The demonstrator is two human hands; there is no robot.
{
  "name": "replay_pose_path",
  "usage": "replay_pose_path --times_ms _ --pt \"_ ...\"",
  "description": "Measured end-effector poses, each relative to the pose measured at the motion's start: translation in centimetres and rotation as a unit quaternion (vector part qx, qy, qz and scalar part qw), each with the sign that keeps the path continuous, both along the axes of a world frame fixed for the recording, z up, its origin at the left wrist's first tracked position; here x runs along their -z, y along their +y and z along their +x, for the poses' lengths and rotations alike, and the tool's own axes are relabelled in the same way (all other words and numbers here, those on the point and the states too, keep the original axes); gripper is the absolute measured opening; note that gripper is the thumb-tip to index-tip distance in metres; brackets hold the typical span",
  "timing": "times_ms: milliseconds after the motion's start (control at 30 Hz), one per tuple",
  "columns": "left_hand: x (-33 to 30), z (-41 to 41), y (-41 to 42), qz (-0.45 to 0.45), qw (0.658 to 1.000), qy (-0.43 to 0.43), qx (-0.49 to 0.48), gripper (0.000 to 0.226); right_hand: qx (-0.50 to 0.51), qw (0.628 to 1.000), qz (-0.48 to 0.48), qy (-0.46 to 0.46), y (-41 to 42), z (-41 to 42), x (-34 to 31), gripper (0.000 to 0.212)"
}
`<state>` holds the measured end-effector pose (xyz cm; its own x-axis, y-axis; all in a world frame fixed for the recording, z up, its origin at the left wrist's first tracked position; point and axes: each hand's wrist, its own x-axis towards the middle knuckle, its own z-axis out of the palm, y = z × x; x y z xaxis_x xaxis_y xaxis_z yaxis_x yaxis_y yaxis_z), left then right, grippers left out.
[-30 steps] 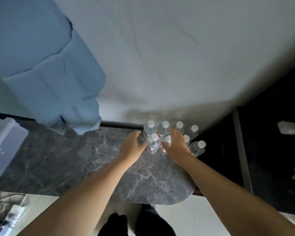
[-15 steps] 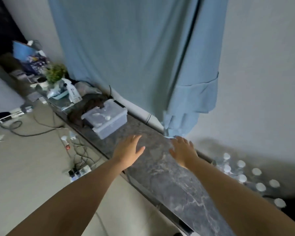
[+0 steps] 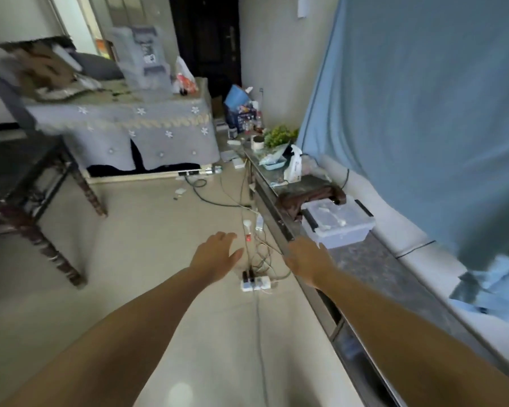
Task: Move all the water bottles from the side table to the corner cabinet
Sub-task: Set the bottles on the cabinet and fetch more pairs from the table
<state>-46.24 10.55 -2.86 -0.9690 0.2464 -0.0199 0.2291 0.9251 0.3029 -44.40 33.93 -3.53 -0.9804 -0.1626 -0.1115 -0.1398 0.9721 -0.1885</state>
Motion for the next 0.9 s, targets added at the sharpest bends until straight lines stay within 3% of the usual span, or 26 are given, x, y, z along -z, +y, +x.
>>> replay_pose_path --times_ms 367,900 --pt "2.5 0.4 -18.7 0.016 0.982 -0.045 -0.185 0.052 -0.186 0.981 0.044 -0.018 -19.9 -8.4 0.5 0.047" --pt "0.8 -11.0 -43.8 0.052 0.9 -0.053 -0.429 0.041 -0.374 0.925 0.06 -0.021 -49.4 -29.6 -0.6 0.046"
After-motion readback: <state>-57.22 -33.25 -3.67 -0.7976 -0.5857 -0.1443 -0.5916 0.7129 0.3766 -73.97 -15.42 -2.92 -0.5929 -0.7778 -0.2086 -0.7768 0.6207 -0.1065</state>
